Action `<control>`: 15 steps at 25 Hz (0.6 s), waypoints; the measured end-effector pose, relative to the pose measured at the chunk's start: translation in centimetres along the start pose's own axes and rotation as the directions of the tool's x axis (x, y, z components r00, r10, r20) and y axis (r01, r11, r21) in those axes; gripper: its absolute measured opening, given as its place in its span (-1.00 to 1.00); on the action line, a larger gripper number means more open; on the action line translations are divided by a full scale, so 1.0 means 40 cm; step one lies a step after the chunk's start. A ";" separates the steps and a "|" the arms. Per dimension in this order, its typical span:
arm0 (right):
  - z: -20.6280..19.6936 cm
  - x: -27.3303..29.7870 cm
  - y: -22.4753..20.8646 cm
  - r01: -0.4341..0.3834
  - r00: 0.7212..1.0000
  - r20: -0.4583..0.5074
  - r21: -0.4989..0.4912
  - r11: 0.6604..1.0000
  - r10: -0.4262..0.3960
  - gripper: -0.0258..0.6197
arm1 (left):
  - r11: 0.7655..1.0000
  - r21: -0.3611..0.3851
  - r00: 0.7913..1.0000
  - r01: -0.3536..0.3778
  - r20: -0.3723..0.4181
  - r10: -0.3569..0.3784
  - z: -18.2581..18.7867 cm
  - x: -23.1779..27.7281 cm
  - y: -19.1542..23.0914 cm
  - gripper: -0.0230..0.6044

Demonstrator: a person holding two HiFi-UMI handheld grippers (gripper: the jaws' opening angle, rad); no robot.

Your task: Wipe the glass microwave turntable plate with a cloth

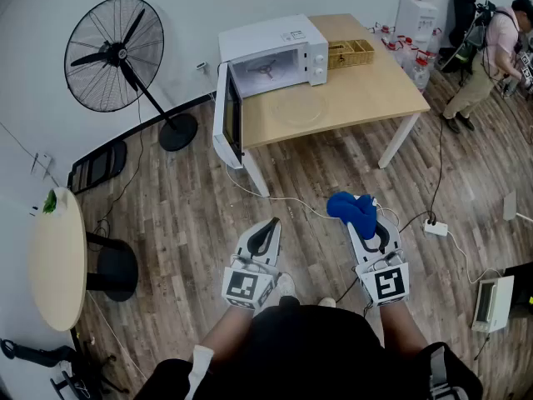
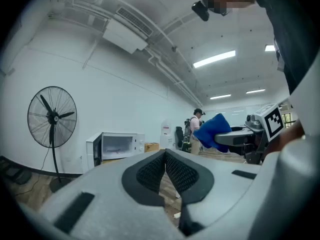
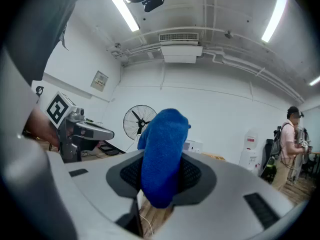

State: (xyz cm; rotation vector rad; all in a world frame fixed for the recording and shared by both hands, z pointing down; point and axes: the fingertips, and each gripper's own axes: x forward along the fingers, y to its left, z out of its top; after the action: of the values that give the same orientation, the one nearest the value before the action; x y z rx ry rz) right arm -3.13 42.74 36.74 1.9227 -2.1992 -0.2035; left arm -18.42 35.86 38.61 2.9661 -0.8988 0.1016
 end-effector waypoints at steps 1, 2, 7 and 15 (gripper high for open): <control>0.000 0.004 0.002 0.005 1.000 -0.004 0.003 1.000 -0.005 -0.54 | 1.000 -0.004 1.000 -0.009 -0.003 0.009 -0.003 -0.002 0.012 -0.91; 0.000 0.009 0.004 0.009 1.000 -0.007 0.002 1.000 -0.009 -0.54 | 1.000 -0.008 1.000 -0.017 -0.006 0.017 -0.005 -0.004 0.024 -0.91; 0.001 0.045 0.010 0.022 1.000 -0.013 -0.023 0.999 -0.022 -0.54 | 0.999 -0.022 0.999 -0.029 -0.013 0.029 -0.018 -0.003 0.075 -0.91; 0.025 0.121 0.007 0.084 0.996 -0.004 0.053 0.995 -0.084 -0.51 | 0.999 -0.025 0.999 0.049 -0.002 -0.049 -0.022 0.043 0.127 -0.91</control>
State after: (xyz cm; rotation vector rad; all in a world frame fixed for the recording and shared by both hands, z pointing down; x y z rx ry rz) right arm -4.26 37.95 36.19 2.0451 -2.1451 -0.1580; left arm -19.84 30.74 39.72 2.9621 -0.8207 0.0920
